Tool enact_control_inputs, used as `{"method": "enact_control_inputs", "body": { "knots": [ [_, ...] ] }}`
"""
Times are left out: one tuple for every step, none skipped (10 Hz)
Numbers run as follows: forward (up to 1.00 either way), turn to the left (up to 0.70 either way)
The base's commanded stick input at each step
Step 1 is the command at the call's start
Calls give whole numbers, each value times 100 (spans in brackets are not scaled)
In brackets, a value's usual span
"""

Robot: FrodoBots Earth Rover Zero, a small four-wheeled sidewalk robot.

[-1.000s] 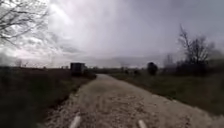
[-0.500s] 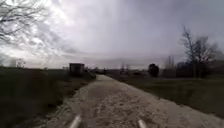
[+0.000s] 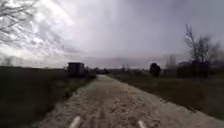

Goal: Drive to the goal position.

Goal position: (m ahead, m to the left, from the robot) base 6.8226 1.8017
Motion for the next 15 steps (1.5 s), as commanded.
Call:
{"method": "enact_control_inputs", "body": {
  "knots": [
    [50, 0],
    [50, 0],
    [50, 0],
    [50, 0],
    [50, 0],
    [50, 0],
    [50, 0],
    [50, 0],
    [50, 0],
    [50, 0],
    [50, 0],
    [50, 0],
    [50, 16],
    [50, 50],
    [50, 41]
  ]
}}
